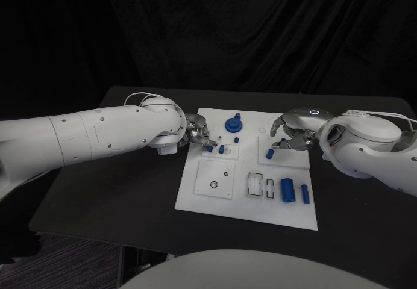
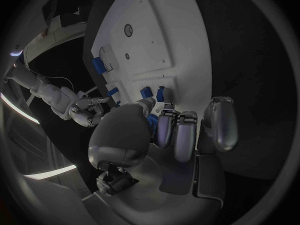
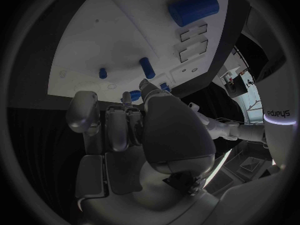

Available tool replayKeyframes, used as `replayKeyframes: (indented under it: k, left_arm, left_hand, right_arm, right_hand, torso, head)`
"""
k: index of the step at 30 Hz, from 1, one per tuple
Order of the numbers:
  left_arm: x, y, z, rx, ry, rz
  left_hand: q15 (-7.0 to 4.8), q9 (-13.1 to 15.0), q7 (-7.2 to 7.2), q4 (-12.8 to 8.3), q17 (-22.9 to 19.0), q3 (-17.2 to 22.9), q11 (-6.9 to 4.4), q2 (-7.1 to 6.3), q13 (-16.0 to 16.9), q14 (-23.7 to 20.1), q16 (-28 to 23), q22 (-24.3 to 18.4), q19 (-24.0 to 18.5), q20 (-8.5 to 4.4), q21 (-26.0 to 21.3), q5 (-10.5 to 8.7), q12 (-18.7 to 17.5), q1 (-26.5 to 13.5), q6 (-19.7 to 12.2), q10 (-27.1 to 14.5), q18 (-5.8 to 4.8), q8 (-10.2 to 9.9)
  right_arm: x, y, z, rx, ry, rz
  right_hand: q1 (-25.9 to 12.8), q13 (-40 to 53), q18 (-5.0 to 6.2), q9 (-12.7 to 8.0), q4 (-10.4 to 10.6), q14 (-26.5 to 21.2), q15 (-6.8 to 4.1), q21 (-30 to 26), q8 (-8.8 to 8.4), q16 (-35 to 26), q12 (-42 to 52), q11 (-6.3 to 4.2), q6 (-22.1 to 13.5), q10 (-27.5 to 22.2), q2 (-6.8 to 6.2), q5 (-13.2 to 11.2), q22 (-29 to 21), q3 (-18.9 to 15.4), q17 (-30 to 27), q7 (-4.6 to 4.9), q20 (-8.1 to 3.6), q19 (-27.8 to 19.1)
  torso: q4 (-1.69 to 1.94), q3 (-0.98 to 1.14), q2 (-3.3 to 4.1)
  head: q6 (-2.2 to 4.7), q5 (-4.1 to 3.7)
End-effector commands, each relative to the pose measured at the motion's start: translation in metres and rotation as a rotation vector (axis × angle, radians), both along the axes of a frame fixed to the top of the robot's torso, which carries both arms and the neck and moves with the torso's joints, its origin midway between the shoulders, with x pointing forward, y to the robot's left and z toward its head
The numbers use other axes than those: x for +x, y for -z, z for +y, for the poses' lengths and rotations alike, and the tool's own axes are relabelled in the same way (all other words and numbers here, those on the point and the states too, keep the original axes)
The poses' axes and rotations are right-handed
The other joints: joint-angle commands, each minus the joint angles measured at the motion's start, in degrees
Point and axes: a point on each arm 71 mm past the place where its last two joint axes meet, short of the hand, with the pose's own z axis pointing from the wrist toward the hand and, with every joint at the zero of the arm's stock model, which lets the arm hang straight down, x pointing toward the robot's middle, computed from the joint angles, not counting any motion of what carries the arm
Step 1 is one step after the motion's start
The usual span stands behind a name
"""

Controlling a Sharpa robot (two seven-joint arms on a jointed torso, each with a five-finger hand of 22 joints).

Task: Assemble the parts on the task board

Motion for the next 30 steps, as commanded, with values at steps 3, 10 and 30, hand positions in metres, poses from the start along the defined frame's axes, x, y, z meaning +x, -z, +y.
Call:
replayKeyframes:
  k: [3, 10, 30]
  left_arm:
    - [-0.001, -0.001, -0.002, -0.035, 0.016, -0.013]
    - [0.0, -0.003, -0.001, -0.074, 0.026, -0.041]
    - [0.003, -0.017, 0.006, -0.184, 0.047, -0.231]
  left_hand:
    - [-0.31, 0.5, -0.03, 0.2, 15.1, -3.2, 0.06, 0.85, 9.1, 6.0, 0.2, 9.9, 0.1, -0.14, -0.2, -2.31, 0.1, -4.4, 0.9, 0.1, 0.41, -0.5]
    - [-0.52, 2.9, -0.45, 0.2, 15.1, -7.1, -0.24, 2.41, 9.4, 6.0, 0.2, 10.1, 0.4, -0.29, 0.4, -2.7, 0.5, -8.5, 1.9, 0.5, 0.31, 0.9]
    - [-1.01, 6.2, -0.95, 0.1, 15.1, -8.6, -0.71, 2.78, 10.0, 6.0, 0.2, 10.4, 1.0, -0.68, 1.4, 1.08, 1.2, -5.2, 1.2, 1.3, 0.08, 2.3]
  right_arm:
    - [0.0, 0.002, -0.001, -0.012, 0.015, 0.006]
    - [0.0, 0.003, -0.002, -0.013, 0.019, 0.006]
    - [-0.001, 0.0, -0.005, 0.015, 0.019, -0.019]
  right_hand:
    - [0.6, 4.7, 0.69, 0.0, 0.2, 2.3, 0.35, -0.2, 0.17, -0.3, -0.4, 0.05, 0.4, -0.5, -0.1, 0.2, 7.1, 0.0, 7.6, 0.14, 0.02, -0.5]
    - [0.7, 4.6, 0.72, -0.1, 0.2, 2.3, 0.35, -0.4, 0.15, -0.4, -0.5, 0.04, 0.4, -0.7, -0.09, 0.2, 7.0, 0.0, 7.5, 0.13, 0.02, -0.6]
    - [0.7, 4.4, 0.71, -0.3, 0.3, 2.3, 0.32, -0.5, 0.12, -0.4, -0.7, 0.03, 0.6, -0.7, -0.06, 0.5, 7.0, 0.1, 7.6, 0.13, 0.0, -0.5]
  torso:
    - [0.0, -0.03, -0.04]
    - [0.03, -0.02, -0.07]
    - [0.01, -0.02, 0.04]
  head:
    - [-0.01, 0.03]
    - [-0.01, 0.07]
    - [-0.01, -0.09]
